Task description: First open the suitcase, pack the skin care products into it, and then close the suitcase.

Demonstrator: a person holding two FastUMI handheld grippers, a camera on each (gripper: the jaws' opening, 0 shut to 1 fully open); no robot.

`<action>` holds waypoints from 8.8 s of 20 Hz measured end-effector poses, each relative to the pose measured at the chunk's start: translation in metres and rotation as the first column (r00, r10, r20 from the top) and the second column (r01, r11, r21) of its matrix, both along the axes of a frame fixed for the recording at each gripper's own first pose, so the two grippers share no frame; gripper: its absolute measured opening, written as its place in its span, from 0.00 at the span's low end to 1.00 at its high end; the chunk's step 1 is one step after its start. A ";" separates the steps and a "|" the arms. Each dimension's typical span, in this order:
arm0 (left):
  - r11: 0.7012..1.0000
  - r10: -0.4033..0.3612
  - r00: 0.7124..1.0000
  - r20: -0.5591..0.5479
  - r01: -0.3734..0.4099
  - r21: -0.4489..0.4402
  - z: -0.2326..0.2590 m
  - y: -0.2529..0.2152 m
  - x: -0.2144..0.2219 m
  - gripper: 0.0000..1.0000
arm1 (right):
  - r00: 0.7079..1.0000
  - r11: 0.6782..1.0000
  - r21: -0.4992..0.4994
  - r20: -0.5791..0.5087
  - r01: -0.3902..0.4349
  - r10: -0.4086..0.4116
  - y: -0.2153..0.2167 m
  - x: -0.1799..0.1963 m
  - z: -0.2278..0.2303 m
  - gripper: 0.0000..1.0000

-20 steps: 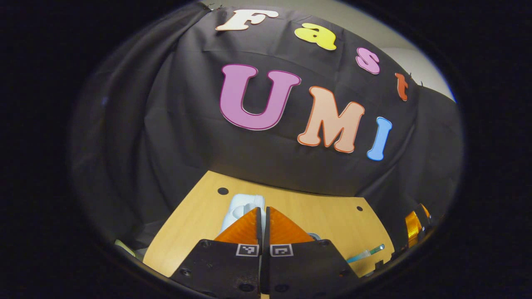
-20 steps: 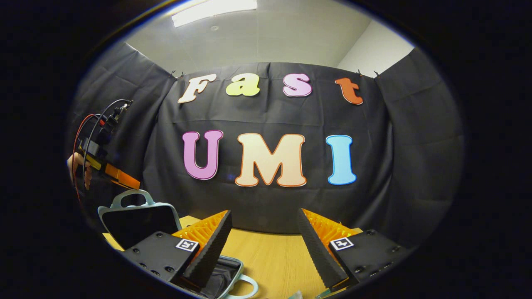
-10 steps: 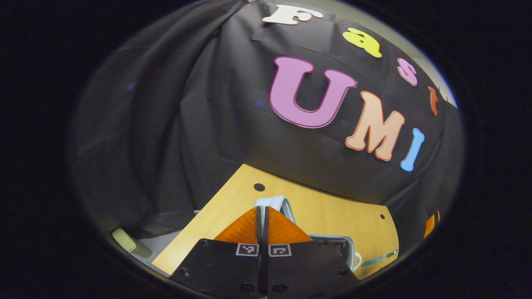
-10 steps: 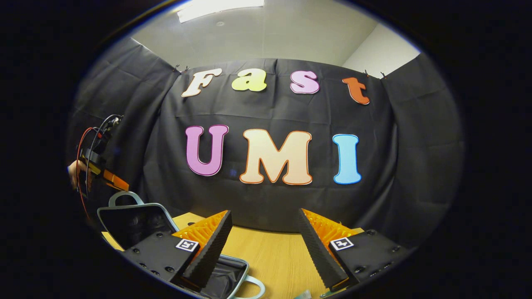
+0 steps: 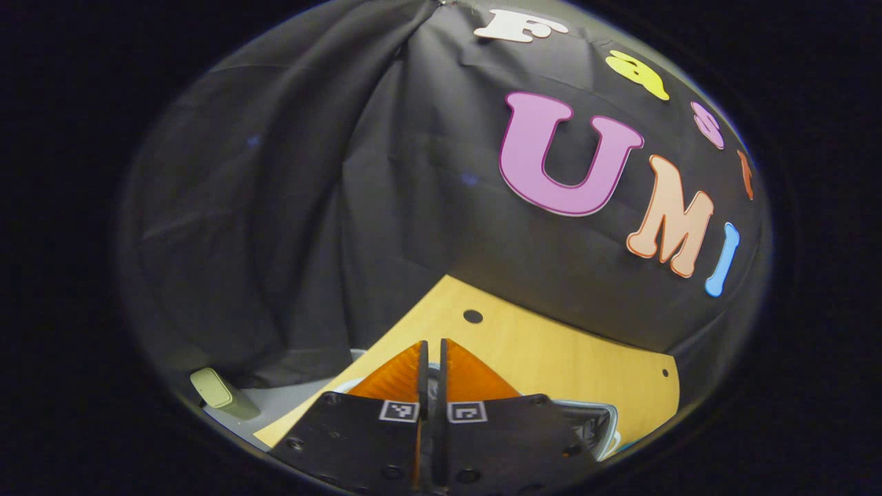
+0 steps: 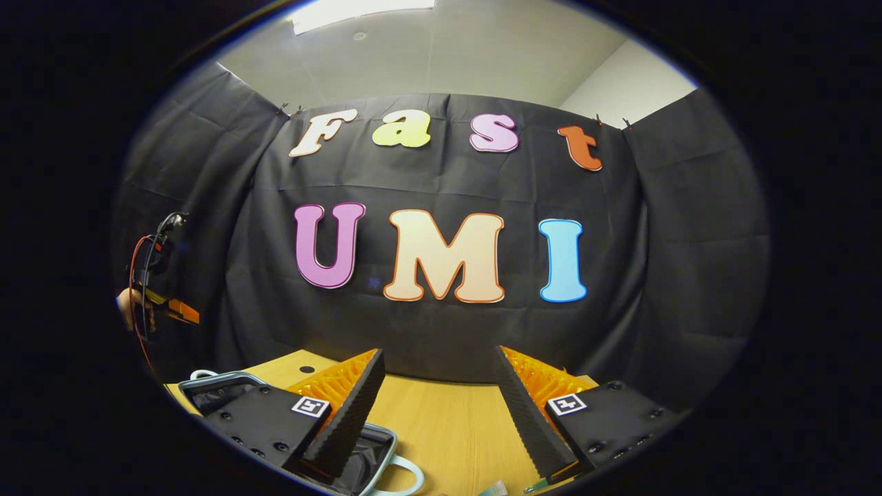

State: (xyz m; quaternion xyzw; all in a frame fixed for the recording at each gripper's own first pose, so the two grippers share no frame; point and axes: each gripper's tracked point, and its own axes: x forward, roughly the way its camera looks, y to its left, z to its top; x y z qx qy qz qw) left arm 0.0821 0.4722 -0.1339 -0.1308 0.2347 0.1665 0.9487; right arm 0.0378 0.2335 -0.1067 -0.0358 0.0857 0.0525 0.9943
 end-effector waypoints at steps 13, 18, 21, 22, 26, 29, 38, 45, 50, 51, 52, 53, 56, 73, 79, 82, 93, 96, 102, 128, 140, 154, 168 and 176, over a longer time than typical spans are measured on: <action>0.968 -0.186 0.957 0.221 0.141 0.206 0.054 -0.189 -0.013 0.93 | 0.999 0.999 0.042 0.023 0.034 -0.035 -0.110 0.009 0.017 0.98; 0.954 -0.267 0.946 0.185 0.234 0.186 0.037 -0.272 -0.018 0.95 | 1.000 0.999 0.043 0.011 0.026 -0.027 -0.150 0.004 0.015 0.99; 0.938 -0.323 0.930 0.176 0.289 0.193 0.031 -0.322 -0.024 0.96 | 1.000 0.998 0.050 -0.003 0.026 -0.026 -0.171 -0.002 0.009 0.99; 0.933 -0.338 0.924 0.177 0.304 0.195 0.030 -0.337 -0.025 0.95 | 1.000 0.998 0.055 -0.010 0.029 -0.029 -0.177 -0.003 0.007 0.98; 0.912 -0.400 0.901 0.168 0.374 0.165 0.017 -0.401 -0.035 0.95 | 1.000 0.997 0.075 -0.005 0.021 -0.021 -0.193 -0.010 0.006 0.98; 0.895 -0.442 0.885 0.145 0.425 0.137 -0.003 -0.448 -0.046 0.96 | 1.000 0.998 0.068 0.003 0.000 0.000 -0.204 -0.015 0.004 0.99; 0.820 -0.571 0.821 0.020 0.570 0.042 -0.089 -0.555 -0.082 0.96 | 0.999 0.999 0.037 -0.044 0.005 -0.003 -0.249 -0.027 -0.021 0.98; 0.797 -0.603 0.790 -0.106 0.603 -0.042 -0.168 -0.583 -0.110 0.96 | 0.995 1.000 -0.001 -0.096 0.002 -0.002 -0.264 -0.034 -0.052 0.99; 0.787 -0.613 0.762 -0.208 0.611 -0.085 -0.219 -0.589 -0.128 0.87 | 0.992 0.999 -0.027 -0.129 -0.017 0.014 -0.262 -0.044 -0.072 0.99; 0.790 -0.609 0.763 -0.216 0.608 -0.079 -0.222 -0.588 -0.128 0.74 | 0.990 0.999 -0.029 -0.138 -0.025 0.021 -0.259 -0.046 -0.076 0.99; 0.791 -0.607 0.763 -0.222 0.607 -0.076 -0.226 -0.588 -0.128 0.66 | 0.989 0.999 -0.029 -0.148 -0.032 0.028 -0.257 -0.048 -0.081 0.99; 0.792 -0.605 0.763 -0.228 0.606 -0.077 -0.228 -0.586 -0.128 0.51 | 0.988 0.999 -0.027 -0.154 -0.038 0.033 -0.254 -0.050 -0.084 0.99; 0.790 -0.609 0.759 -0.232 0.606 -0.092 -0.223 -0.578 -0.125 0.26 | 0.985 0.998 -0.014 -0.162 -0.055 0.052 -0.245 -0.053 -0.095 0.99; 0.893 -0.430 0.884 -0.185 0.446 0.052 -0.096 -0.469 -0.118 0.22 | 0.853 0.985 -0.015 -0.502 -0.172 0.141 -0.218 -0.118 -0.295 0.99; 0.918 -0.362 0.902 -0.237 0.389 0.075 -0.101 -0.430 -0.137 0.22 | 0.844 0.985 0.037 -0.512 -0.167 0.162 -0.214 -0.113 -0.308 0.50; 0.930 -0.326 0.903 -0.280 0.360 0.077 -0.106 -0.407 -0.146 0.22 | 0.825 0.984 0.088 -0.536 -0.155 0.178 -0.214 -0.111 -0.300 0.47; 0.945 -0.275 0.762 -0.587 0.326 -0.020 -0.185 -0.299 -0.154 0.22 | 0.819 0.958 0.206 -0.502 -0.200 0.279 -0.132 -0.098 -0.187 0.45; 0.935 -0.292 0.694 -0.658 0.351 -0.045 -0.214 -0.283 -0.153 0.22 | 0.805 0.954 0.238 -0.522 -0.179 0.282 -0.108 -0.105 -0.177 0.47; 0.917 -0.356 0.676 -0.645 0.385 -0.102 -0.240 -0.278 -0.129 0.24 | 0.739 0.928 0.300 -0.568 -0.222 0.361 -0.047 -0.116 -0.168 0.45; 0.985 -0.170 0.894 -0.415 0.141 -0.099 -0.169 -0.034 -0.137 0.93 | 0.497 0.955 0.287 -0.819 -0.078 0.287 0.140 -0.142 -0.309 0.45; 0.999 -0.036 0.904 -0.426 0.025 -0.033 -0.191 0.091 -0.100 0.93 | 0.673 0.968 0.246 -0.708 -0.051 0.215 0.137 -0.088 -0.259 0.98; 0.982 -0.115 0.833 -0.541 0.012 -0.190 -0.263 0.098 -0.096 0.14 | 0.721 0.984 0.178 -0.679 -0.021 0.138 0.112 -0.087 -0.241 0.98; 0.995 -0.100 0.926 -0.365 0.091 -0.044 -0.108 0.047 -0.089 0.01 | 0.756 0.961 0.245 -0.604 -0.128 0.254 0.079 -0.081 -0.218 0.98; 0.992 -0.129 0.968 -0.215 0.124 -0.035 -0.023 -0.033 -0.082 0.01 | 0.776 0.944 0.285 -0.553 -0.167 0.304 0.041 -0.065 -0.186 0.98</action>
